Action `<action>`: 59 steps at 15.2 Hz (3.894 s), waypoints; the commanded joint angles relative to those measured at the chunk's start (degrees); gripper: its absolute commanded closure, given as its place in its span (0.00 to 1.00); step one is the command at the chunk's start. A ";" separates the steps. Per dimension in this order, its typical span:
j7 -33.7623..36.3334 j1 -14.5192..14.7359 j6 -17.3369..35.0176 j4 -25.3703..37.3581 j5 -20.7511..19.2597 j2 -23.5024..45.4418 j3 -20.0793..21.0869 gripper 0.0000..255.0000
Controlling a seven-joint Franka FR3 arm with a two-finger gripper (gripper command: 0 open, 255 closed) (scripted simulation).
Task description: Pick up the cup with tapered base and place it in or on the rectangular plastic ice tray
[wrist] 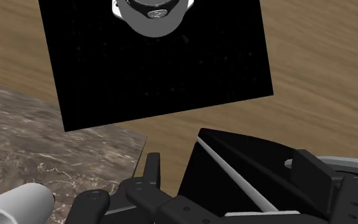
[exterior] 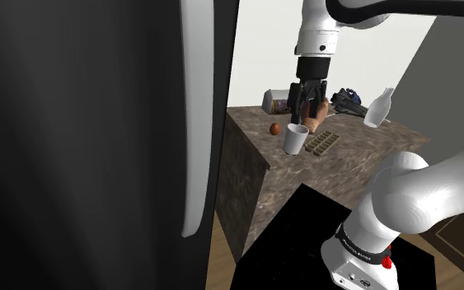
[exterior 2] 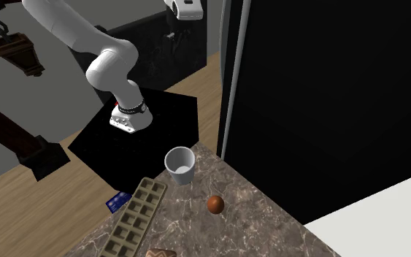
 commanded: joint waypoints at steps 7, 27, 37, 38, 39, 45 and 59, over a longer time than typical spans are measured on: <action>-5.19 -2.74 9.15 -4.46 -6.07 3.20 -4.37 0.00; -18.05 -9.89 40.37 -3.75 -17.64 27.72 -18.58 0.00; -18.21 -10.13 45.20 -6.13 -17.78 30.15 -19.39 0.00; -18.21 -10.13 45.20 -6.13 -17.78 30.15 -19.39 0.00; -18.21 -10.13 45.20 -6.13 -17.78 30.15 -19.39 0.00; -18.21 -10.13 45.19 -6.13 -17.78 30.14 -19.39 1.00; -18.51 -10.09 37.46 -2.39 -17.79 26.08 -18.46 1.00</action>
